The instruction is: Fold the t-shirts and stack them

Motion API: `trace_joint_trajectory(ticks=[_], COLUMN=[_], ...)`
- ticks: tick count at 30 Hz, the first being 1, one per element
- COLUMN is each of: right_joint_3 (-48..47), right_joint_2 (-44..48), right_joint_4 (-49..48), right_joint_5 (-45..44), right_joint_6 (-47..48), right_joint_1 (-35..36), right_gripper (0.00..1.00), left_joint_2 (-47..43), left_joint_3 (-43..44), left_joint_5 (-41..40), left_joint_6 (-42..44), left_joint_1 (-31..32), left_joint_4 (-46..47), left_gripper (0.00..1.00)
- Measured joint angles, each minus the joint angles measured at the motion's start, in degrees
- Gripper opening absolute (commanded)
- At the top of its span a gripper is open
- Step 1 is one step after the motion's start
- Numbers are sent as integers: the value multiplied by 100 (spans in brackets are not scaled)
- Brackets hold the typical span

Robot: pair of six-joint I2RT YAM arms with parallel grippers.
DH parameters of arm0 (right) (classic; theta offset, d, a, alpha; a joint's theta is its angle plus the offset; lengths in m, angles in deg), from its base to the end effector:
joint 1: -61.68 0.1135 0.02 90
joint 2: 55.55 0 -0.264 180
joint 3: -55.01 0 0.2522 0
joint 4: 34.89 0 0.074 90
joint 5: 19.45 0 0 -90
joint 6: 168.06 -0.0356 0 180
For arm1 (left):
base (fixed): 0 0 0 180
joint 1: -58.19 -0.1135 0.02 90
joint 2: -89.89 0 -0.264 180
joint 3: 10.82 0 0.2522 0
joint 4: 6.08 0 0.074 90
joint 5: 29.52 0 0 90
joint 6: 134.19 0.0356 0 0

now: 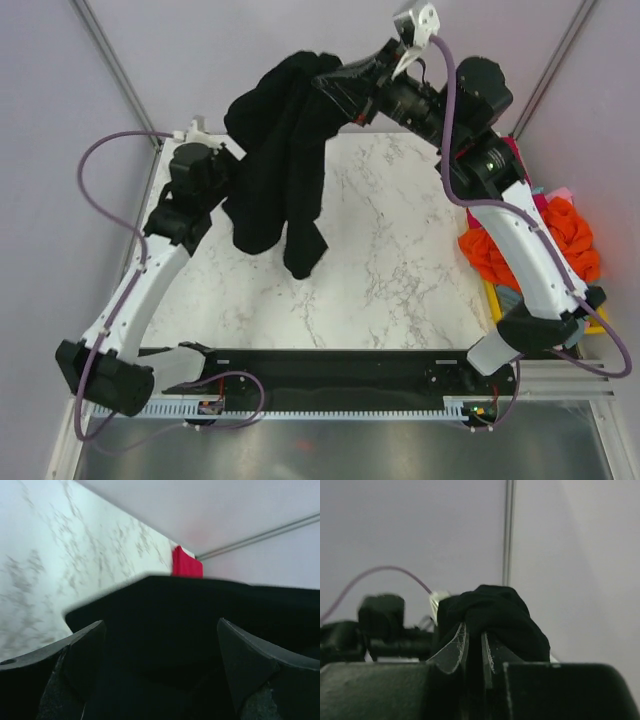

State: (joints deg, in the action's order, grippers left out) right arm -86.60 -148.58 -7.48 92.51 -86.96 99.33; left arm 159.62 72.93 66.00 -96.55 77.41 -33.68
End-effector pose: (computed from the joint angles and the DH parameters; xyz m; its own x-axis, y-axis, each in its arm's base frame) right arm 0.2299 0.1942 0.6049 0.1521 0.2986 -0.9422 -0.8767 0.4809 0.0108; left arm 0.2629 -0.0953 0.3966 -0.4648 -0.6727 -0.5757 0.0785 0.6164 -0.7835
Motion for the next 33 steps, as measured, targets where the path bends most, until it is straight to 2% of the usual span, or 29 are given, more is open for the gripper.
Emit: trace_joint_trajectory(ticks=[1,2,3,4,5,6,10,12,14,18,25,28,30,33], right_joint_3=[660,1467,2273,3206,3974,4697,7624,8393,8765,8795,9055,8747,8115,7191], right_joint_2=[378,859,1344,1963,2524,3042,5034,5313,5211,4636,4061,3099,2164,994], right_joint_4=[-109,-293,-503,-647,-774,-892,-1484,-1401,-1054,-551,-662,-581,-417,-374], right_joint_5=[-114,-310,-483,-769,-1080,-1366,-2916,-3504,-3906,-4081,-3300,-3335,-3488,-3530], right_joint_6=[103,214,289,369,455,459,140,-240,-662,-1338,-2179,-2262,-2232,-2181], right_joint_1=[0,0,4,-11,-39,-85,-393,-601,-796,-863,-632,326,1121,1947], right_gripper=[8,35,53,60,81,96,98,98,98,98,98,98,98,98], left_joint_2=[-234,-444,-575,-732,-870,-981,-1434,-1655,-1899,-2319,-2310,-2020,-1989,-1862], left_joint_3=[-2,-9,-26,-90,-197,-341,-1259,-1683,-2015,-2277,-2876,-2920,-2846,-2479], left_joint_5=[-39,-66,-74,-96,-116,-153,-356,-446,-557,-592,-516,-555,-726,-1145], left_joint_6=[186,378,518,688,833,946,1231,1300,1353,1410,1405,1434,1550,1777], left_joint_1=[-142,-236,-280,-321,-356,-382,-424,-426,-426,-437,-435,-437,-437,-461], left_joint_4=[-170,-332,-450,-533,-632,-745,-1080,-1329,-1552,-1777,-1786,-1923,-2037,-2212], left_gripper=[100,100,100,100,100,100,100,100,100,94,92,95,96,100])
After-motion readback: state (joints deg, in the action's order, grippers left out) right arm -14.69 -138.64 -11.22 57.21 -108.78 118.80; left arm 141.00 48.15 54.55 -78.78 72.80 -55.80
